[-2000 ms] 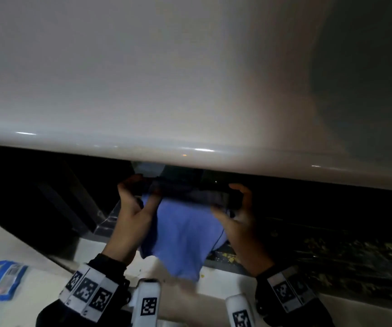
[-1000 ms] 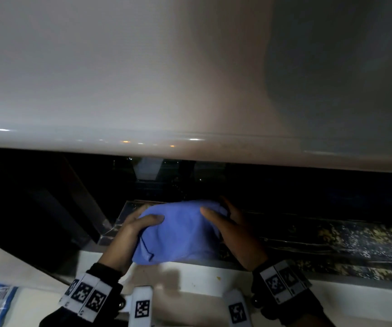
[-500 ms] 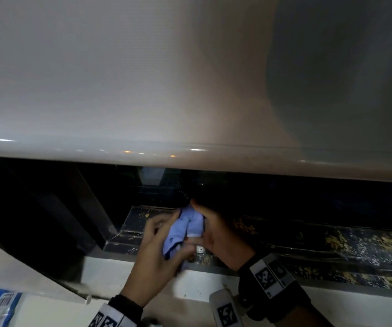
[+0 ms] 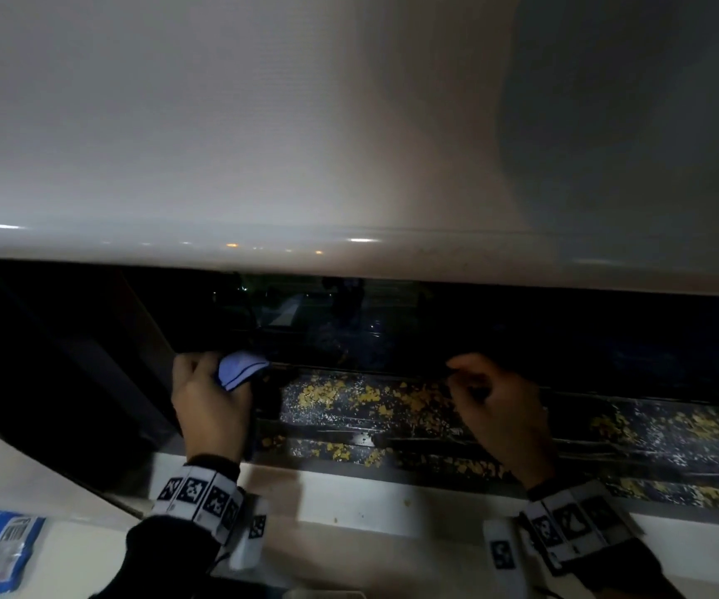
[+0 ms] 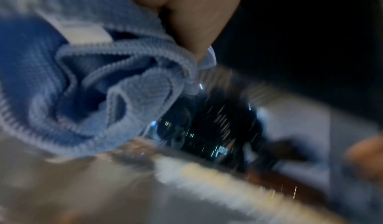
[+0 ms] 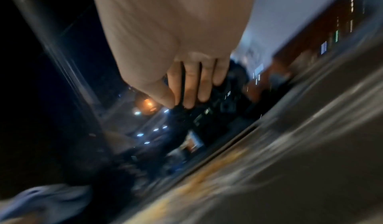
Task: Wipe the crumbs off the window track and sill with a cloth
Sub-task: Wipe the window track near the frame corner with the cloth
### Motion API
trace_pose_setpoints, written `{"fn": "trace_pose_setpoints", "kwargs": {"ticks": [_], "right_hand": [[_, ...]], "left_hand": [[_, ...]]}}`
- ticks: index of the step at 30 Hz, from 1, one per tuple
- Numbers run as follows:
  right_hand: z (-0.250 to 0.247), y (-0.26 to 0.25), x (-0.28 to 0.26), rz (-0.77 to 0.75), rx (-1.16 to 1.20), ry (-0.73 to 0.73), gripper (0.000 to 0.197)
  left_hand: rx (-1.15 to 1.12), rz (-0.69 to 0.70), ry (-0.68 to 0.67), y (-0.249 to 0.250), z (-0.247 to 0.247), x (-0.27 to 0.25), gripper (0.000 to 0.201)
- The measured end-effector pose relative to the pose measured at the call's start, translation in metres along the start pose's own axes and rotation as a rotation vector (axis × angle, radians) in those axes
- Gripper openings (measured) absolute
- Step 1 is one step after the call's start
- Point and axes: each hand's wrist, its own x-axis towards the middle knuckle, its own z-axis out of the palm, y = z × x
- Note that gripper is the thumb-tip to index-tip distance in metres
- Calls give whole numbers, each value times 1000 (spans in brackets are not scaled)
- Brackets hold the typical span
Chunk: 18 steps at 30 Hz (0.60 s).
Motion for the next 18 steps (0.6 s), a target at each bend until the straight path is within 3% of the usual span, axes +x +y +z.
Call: {"fn": "trace_pose_setpoints", "kwargs": {"ticks": [3, 5, 7, 10, 15, 18], "right_hand": [[-24, 41, -3, -11, -413, 140, 19], [-31, 63, -7, 67, -493, 160, 29], [-30, 80, -15, 139, -436, 98, 36], [-22, 101, -24, 174, -330, 28, 32], [-19, 109, -22, 125, -114, 35, 49], [-19, 105, -18, 127, -62, 6, 28]], "left_hand": [[95, 11, -136, -12, 16, 6, 27], [158, 2, -230, -20, 30, 7, 26], [224, 17, -300, -24, 40, 5, 26], [271, 95, -345, -25, 51, 4, 26], [226, 183, -346, -38, 58, 2, 27], [273, 179, -380, -46, 60, -1, 25]]}}
